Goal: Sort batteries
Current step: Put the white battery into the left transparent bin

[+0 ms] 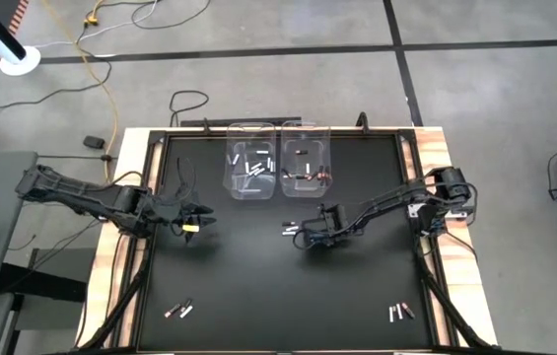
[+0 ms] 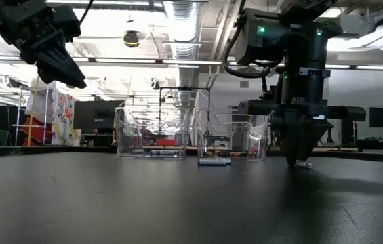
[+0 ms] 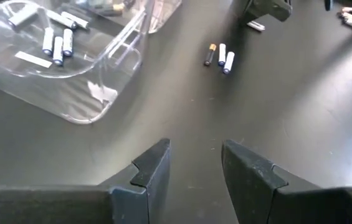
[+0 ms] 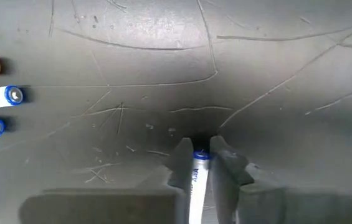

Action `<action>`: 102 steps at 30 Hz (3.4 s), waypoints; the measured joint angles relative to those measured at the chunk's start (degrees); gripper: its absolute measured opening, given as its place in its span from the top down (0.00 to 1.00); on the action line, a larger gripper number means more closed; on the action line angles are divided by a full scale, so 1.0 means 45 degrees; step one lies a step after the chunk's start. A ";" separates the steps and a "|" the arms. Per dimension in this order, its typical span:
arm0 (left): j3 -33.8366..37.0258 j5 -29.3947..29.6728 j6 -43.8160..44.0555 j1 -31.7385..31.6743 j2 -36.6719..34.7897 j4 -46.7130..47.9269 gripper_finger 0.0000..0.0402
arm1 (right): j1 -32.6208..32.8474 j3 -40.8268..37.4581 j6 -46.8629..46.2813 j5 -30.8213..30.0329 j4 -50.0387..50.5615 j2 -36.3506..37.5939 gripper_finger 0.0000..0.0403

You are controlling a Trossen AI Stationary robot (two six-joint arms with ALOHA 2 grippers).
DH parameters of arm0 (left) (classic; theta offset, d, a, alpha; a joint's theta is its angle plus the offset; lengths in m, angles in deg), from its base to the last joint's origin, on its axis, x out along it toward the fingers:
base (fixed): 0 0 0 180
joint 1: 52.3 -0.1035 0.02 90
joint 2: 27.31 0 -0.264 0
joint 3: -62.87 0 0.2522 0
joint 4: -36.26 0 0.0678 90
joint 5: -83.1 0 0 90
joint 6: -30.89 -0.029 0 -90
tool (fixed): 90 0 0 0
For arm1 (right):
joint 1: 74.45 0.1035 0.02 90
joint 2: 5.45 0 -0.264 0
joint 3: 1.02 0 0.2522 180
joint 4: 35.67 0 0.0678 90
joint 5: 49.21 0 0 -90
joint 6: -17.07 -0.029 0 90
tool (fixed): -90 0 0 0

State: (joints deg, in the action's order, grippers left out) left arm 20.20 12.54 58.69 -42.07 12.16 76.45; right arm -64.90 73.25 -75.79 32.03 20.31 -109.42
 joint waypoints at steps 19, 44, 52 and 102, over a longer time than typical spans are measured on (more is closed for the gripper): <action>-0.0005 -0.0900 0.0056 -0.0079 0.0000 0.0039 0.65 | 0.0435 0.0576 -0.0367 0.0192 0.0713 -0.0109 0.92; -0.0010 0.0401 -0.3922 -0.0079 0.0000 0.0367 0.65 | 0.0450 0.0738 0.0115 -0.1320 0.2406 0.3623 0.90; -0.0010 0.0546 -0.5044 -0.0079 0.0000 0.0829 0.65 | 0.0246 0.0743 0.1259 -0.2443 0.1402 0.4725 0.91; -0.0010 -0.0550 -0.2023 -0.0079 -0.0010 -0.0879 0.65 | -0.6452 1.6492 1.9979 0.1052 0.1465 -0.8813 0.91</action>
State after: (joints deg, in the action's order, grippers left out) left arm 20.16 10.06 49.59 -42.43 12.11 72.50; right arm -93.94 147.46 14.12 36.76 26.90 -149.08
